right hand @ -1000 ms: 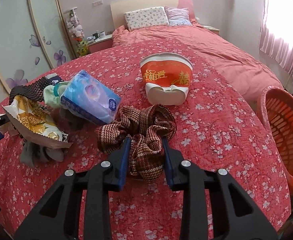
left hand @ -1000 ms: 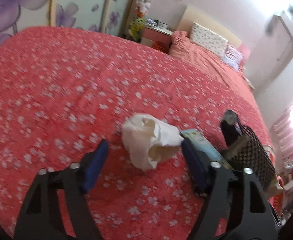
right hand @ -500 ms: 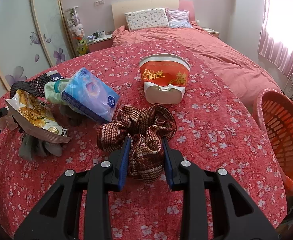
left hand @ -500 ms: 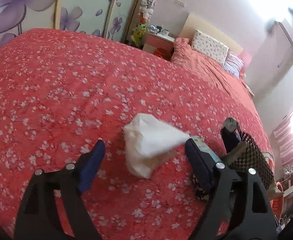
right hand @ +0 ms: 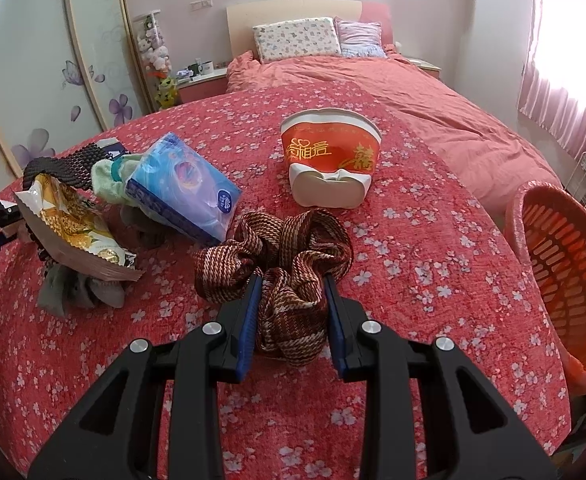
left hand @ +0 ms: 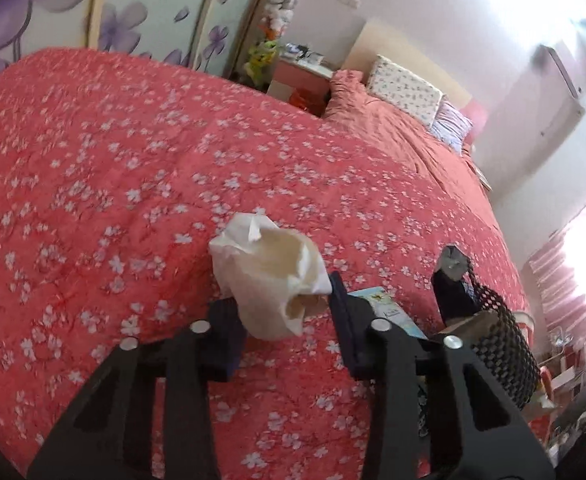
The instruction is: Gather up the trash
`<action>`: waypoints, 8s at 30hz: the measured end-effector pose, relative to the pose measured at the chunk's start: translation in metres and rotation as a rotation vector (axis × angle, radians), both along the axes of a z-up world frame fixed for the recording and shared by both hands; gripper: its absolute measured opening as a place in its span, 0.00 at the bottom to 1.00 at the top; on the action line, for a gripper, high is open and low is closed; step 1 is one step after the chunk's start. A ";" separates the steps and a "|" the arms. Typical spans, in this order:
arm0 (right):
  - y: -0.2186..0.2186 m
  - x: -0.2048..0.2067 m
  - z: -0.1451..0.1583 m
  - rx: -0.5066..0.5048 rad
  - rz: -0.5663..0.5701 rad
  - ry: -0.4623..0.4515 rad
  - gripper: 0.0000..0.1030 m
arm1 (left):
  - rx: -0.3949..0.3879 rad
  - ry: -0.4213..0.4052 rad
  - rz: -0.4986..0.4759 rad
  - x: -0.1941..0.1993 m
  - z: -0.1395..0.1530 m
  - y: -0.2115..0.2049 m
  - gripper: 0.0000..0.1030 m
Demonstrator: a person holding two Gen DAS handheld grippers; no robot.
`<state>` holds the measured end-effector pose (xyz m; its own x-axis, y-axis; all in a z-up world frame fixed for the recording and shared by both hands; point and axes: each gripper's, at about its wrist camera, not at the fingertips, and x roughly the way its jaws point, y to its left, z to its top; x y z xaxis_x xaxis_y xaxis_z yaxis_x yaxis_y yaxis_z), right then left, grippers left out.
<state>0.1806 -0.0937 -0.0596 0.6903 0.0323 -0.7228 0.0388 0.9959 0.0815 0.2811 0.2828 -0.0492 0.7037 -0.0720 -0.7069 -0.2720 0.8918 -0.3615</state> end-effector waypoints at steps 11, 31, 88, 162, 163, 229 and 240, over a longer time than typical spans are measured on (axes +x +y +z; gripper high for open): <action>-0.017 -0.013 0.012 0.014 -0.009 -0.044 0.17 | 0.086 -0.070 -0.031 -0.031 0.028 -0.013 0.33; -0.079 -0.068 0.083 -0.001 -0.120 -0.308 0.15 | 0.138 -0.228 -0.347 -0.103 0.124 -0.154 0.33; -0.258 -0.081 0.035 0.025 -0.476 -0.259 0.38 | 0.140 -0.055 -0.913 -0.055 -0.002 -0.485 0.67; -0.037 0.058 0.013 -0.069 -0.100 -0.034 0.72 | 0.047 -0.018 -0.236 -0.016 0.049 -0.140 0.41; -0.038 0.056 0.014 -0.072 -0.100 -0.037 0.72 | 0.036 -0.018 -0.239 -0.015 0.048 -0.139 0.36; -0.212 -0.090 0.077 -0.014 -0.408 -0.297 0.72 | 0.013 -0.147 -0.823 -0.076 0.087 -0.429 0.07; -0.246 -0.099 0.064 0.019 -0.490 -0.284 0.72 | -0.011 -0.117 -0.962 -0.082 0.063 -0.498 0.07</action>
<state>0.0817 -0.3397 0.0040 0.7953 -0.3297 -0.5087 0.4700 0.8653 0.1740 0.1991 -0.2148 0.0137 0.4063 -0.6596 -0.6323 0.6103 0.7110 -0.3494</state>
